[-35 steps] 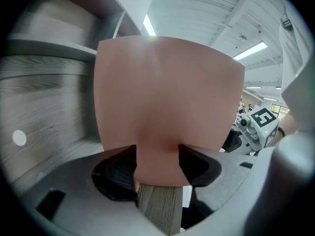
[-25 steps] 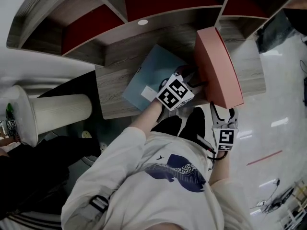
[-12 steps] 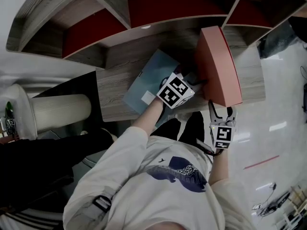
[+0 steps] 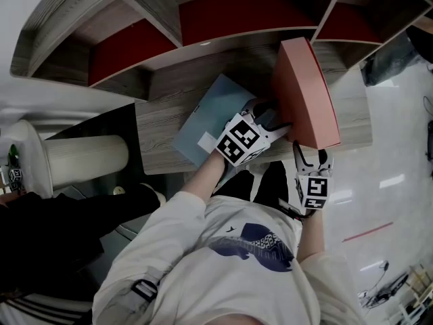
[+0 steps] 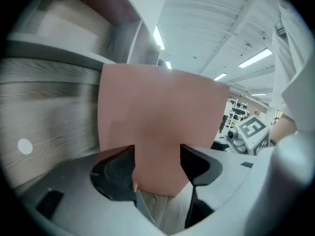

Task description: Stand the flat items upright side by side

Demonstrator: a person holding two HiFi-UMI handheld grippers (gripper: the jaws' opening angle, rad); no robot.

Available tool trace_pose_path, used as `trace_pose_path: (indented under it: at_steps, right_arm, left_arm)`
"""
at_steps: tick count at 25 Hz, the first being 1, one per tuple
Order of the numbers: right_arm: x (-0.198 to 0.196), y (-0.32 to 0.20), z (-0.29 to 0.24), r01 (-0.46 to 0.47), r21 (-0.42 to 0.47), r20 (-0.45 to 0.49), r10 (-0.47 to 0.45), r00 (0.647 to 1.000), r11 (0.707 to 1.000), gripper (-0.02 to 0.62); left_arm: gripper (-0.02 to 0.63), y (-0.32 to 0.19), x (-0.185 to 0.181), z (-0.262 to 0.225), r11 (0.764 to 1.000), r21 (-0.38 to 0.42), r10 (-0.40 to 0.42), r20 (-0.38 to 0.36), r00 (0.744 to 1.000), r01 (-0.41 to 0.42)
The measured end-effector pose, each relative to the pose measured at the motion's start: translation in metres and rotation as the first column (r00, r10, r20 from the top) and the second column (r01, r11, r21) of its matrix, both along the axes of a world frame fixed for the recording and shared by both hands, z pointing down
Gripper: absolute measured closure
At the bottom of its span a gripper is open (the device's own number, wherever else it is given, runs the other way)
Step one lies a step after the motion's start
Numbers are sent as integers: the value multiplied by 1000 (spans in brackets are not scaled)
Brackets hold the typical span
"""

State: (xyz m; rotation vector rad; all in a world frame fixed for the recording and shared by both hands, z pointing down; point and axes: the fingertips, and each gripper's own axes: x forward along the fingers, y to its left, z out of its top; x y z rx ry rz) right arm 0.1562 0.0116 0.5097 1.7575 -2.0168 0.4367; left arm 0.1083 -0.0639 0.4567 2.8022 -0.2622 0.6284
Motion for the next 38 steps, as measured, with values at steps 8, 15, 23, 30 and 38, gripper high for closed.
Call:
trace_pose_path:
  at_steps: [8, 15, 23, 30, 38]
  right_arm:
    - [0, -1, -5, 12, 2, 0, -12, 1000, 1000, 318]
    - [7, 19, -15, 67, -23, -57, -68, 996, 997, 298]
    - [-4, 22, 0, 77, -70, -61, -81, 995, 995, 347]
    - [-4, 1, 0, 62, -66, -52, -66, 997, 996, 357]
    - [-8, -18, -2, 79, -63, -56, -82, 995, 995, 357]
  left_arm:
    - [330, 19, 13, -26, 999, 18, 49, -72, 996, -48]
    - [327, 16, 15, -24, 998, 2, 67, -81, 994, -67]
    - [327, 12, 19, -23, 997, -12, 75, -91, 993, -76]
    - [327, -5, 18, -21, 998, -14, 52, -93, 994, -54]
    - [327, -27, 22, -20, 999, -29, 42, -107, 993, -46]
